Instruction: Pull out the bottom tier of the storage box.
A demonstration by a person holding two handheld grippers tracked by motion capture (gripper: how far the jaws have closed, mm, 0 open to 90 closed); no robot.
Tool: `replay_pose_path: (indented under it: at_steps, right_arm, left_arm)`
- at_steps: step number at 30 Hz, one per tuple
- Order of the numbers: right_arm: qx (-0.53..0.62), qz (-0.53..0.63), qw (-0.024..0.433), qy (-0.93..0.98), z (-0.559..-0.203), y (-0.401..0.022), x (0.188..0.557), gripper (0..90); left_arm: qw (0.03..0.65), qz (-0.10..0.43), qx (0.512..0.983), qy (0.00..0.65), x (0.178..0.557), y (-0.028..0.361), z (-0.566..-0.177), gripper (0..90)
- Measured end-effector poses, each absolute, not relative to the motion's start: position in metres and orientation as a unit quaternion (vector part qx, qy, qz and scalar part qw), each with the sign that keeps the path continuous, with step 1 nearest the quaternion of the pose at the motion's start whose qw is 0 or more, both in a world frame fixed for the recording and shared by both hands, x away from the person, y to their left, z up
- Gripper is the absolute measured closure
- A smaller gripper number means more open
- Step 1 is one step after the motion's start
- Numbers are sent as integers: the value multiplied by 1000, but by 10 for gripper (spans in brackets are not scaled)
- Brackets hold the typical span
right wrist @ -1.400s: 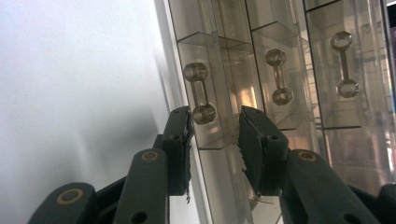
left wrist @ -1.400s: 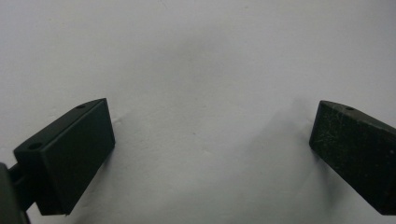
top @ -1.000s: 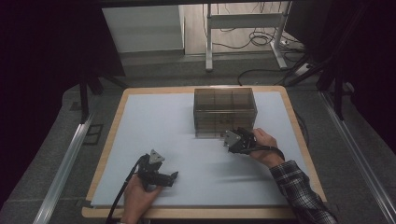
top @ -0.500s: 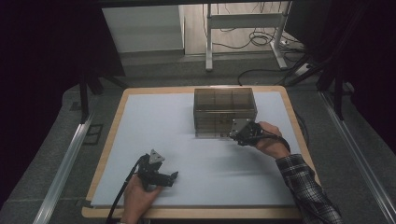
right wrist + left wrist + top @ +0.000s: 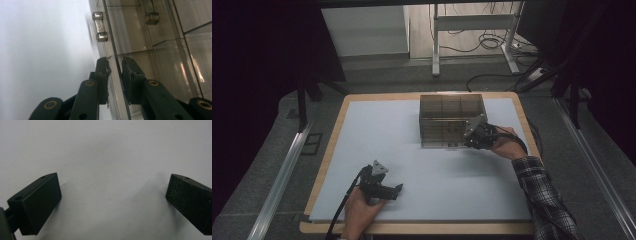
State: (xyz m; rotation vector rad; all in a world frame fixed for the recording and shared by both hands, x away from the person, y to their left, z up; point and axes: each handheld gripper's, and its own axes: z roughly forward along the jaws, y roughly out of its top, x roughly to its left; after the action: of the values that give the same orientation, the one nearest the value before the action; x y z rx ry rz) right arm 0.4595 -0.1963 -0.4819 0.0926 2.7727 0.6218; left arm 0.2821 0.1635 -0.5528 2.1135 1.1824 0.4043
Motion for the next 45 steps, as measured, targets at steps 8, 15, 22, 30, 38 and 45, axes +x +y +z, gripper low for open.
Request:
replay_pose_path:
  at_steps: [8, 15, 22, 30, 38, 45]
  right_arm:
    - [16, 213, 101, 972, -488, -197, 476, 792]
    - [-9, 205, 70, 976, -490, -197, 487, 852]
    - [-28, 197, 38, 979, -488, -195, 492, 879]
    - [-38, 197, 34, 979, -486, -198, 486, 877]
    - [-46, 197, 34, 979, -483, -198, 475, 873]
    - [-54, 195, 35, 979, -481, -200, 464, 869]
  left_arm:
    - [336, 155, 811, 453, 282, 163, -553, 0]
    - [336, 155, 811, 454, 282, 163, -553, 0]
    - [336, 155, 811, 453, 282, 163, -553, 0]
    - [336, 155, 811, 454, 282, 163, -553, 0]
    - [336, 155, 811, 454, 282, 163, -553, 0]
    - [336, 155, 811, 454, 282, 163, -553, 0]
